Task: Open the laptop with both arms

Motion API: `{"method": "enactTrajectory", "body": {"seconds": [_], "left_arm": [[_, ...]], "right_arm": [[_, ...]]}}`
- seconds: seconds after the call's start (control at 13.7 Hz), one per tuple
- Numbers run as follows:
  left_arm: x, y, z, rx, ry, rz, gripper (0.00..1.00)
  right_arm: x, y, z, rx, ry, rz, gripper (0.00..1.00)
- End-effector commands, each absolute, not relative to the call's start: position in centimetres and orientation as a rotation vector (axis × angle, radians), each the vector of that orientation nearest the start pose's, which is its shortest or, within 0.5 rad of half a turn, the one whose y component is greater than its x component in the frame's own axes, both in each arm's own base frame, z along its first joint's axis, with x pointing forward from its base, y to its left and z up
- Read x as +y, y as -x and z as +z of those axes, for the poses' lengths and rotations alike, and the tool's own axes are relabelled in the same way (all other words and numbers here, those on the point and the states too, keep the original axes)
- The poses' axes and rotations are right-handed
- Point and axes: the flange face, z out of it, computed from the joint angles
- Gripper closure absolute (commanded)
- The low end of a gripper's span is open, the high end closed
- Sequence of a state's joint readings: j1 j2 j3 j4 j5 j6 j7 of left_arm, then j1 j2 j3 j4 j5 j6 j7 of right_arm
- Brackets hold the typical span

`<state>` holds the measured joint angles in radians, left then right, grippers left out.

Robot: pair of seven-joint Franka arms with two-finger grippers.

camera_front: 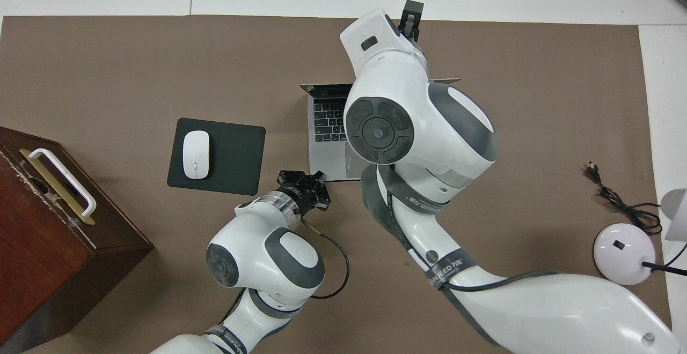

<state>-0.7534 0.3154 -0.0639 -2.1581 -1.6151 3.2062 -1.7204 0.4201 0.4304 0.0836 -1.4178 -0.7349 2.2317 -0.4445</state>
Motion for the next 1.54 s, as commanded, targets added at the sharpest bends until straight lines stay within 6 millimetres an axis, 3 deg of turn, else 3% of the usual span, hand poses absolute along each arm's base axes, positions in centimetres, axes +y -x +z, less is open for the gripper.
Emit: {"method": "enactTrajectory", "body": {"seconds": [0.0, 0.51, 0.88, 1.1, 1.24, 1.46], "left_arm": [[-32.5, -44.2, 23.6, 2.458, -0.738, -0.308, 1.0], [-32.6, -46.0, 25.5, 2.418, -0.702, -0.325, 1.0], [-30.1, -50.5, 28.6, 2.338, -0.68, -0.299, 1.0], [-28.8, -51.7, 29.8, 2.315, -0.683, -0.312, 1.0], [-27.7, -53.6, 31.0, 2.276, -0.706, -0.279, 1.0], [-25.6, -56.8, 32.6, 2.223, -0.781, -0.273, 1.0]], "right_arm": [[31.5, -64.4, 51.3, 1.44, -2.138, 0.469, 0.0], [30.5, -63.8, 54.8, 1.356, -2.336, 0.415, 0.0], [28.1, -63.9, 55.2, 1.21, -2.531, 0.331, 0.0], [25.0, -63.7, 57.2, 1.115, -2.653, 0.312, 0.0], [22.2, -63.4, 58.6, 0.998, -2.745, 0.276, 0.0], [19.7, -62.7, 60.6, 0.9, -2.796, 0.26, 0.0]]}}
